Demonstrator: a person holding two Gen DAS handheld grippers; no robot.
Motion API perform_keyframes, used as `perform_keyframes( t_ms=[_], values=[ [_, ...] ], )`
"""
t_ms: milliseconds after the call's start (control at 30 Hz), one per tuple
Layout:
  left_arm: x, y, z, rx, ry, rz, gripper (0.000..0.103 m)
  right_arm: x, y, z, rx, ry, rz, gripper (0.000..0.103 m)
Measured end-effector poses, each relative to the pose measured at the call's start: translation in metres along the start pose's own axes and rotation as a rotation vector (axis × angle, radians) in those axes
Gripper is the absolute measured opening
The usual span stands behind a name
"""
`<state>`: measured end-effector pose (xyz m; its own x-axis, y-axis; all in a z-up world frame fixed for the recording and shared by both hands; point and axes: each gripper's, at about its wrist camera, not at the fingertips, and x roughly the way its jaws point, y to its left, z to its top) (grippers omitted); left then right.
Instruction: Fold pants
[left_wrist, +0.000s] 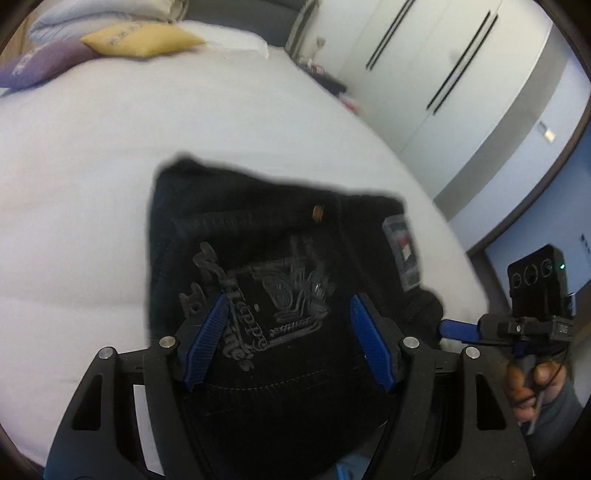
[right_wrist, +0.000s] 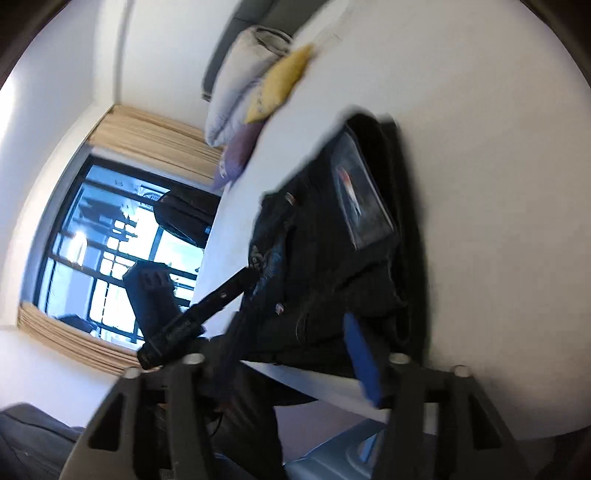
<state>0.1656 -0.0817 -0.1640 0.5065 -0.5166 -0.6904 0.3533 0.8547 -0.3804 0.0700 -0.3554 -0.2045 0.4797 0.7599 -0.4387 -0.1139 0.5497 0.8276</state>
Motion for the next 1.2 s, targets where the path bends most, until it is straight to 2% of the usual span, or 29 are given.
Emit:
perform_keyframes(
  t_ms=[67, 100, 133, 167, 233, 267, 333, 433, 500, 633, 667, 700, 733, 767, 800, 833, 900, 933, 1067, 1200],
  values=[
    [-0.02, 0.004, 0.008, 0.01, -0.058, 0.06, 0.077, -0.015, 0.002, 0.013, -0.008, -0.062, -0.022, 0.073],
    [-0.026, 0.013, 0.011, -0.002, -0.067, 0.1, 0.091, -0.022, -0.002, 0.019, 0.003, -0.087, -0.026, 0.075],
    [-0.03, 0.026, 0.013, -0.023, -0.067, 0.13, 0.094, -0.026, -0.007, 0.025, 0.016, -0.105, -0.04, 0.076],
    [-0.031, 0.036, 0.014, -0.045, -0.06, 0.143, 0.094, -0.028, -0.014, 0.031, 0.033, -0.118, -0.07, 0.077],
    [-0.024, 0.061, 0.016, -0.116, 0.006, 0.146, 0.094, -0.018, -0.021, 0.051, 0.043, -0.093, -0.098, 0.077],
    [-0.016, 0.07, 0.014, -0.148, 0.062, 0.129, 0.094, -0.008, -0.027, 0.058, 0.049, -0.06, -0.113, 0.077],
    [-0.008, 0.083, 0.009, -0.175, 0.106, 0.091, 0.094, 0.01, -0.034, 0.065, 0.066, -0.012, -0.151, 0.077],
    [0.005, 0.082, 0.003, -0.186, 0.149, 0.036, 0.094, 0.026, -0.051, 0.069, 0.086, 0.055, -0.148, 0.077],
    [0.025, 0.08, 0.004, -0.19, 0.183, 0.025, 0.094, 0.038, -0.047, 0.074, 0.065, 0.067, -0.156, 0.077],
    [0.038, 0.075, 0.009, -0.162, 0.205, 0.021, 0.094, 0.055, -0.04, 0.077, 0.016, 0.124, -0.149, 0.077],
    [0.041, 0.071, 0.01, -0.154, 0.207, 0.009, 0.092, 0.057, -0.039, 0.076, 0.004, 0.139, -0.148, 0.075],
    [0.042, 0.066, 0.013, -0.146, 0.209, -0.007, 0.089, 0.062, -0.035, 0.075, -0.012, 0.154, -0.156, 0.067],
    [0.045, 0.059, 0.014, -0.133, 0.215, -0.025, 0.07, 0.066, -0.032, 0.075, -0.03, 0.164, -0.176, 0.063],
    [0.048, 0.052, 0.014, -0.102, 0.219, 0.015, 0.066, 0.066, -0.03, 0.074, -0.044, 0.167, -0.201, 0.053],
    [0.049, 0.048, 0.015, -0.086, 0.215, 0.029, 0.059, 0.069, -0.029, 0.073, -0.054, 0.162, -0.231, 0.048],
    [0.049, 0.047, 0.015, -0.082, 0.21, 0.026, 0.046, 0.069, -0.028, 0.073, -0.056, 0.155, -0.248, 0.042],
    [0.048, 0.044, 0.016, -0.082, 0.203, 0.032, 0.036, 0.064, -0.025, 0.07, -0.079, 0.133, -0.278, 0.032],
    [0.047, 0.043, 0.017, -0.078, 0.201, 0.029, 0.031, 0.063, -0.021, 0.07, -0.098, 0.127, -0.293, 0.029],
    [0.044, 0.036, 0.023, -0.047, 0.193, 0.019, 0.021, 0.062, 0.009, 0.069, -0.206, 0.104, -0.372, 0.022],
    [0.022, 0.032, 0.049, -0.034, 0.14, -0.005, 0.019, 0.055, 0.052, 0.077, -0.326, 0.055, -0.381, 0.02]
  ],
)
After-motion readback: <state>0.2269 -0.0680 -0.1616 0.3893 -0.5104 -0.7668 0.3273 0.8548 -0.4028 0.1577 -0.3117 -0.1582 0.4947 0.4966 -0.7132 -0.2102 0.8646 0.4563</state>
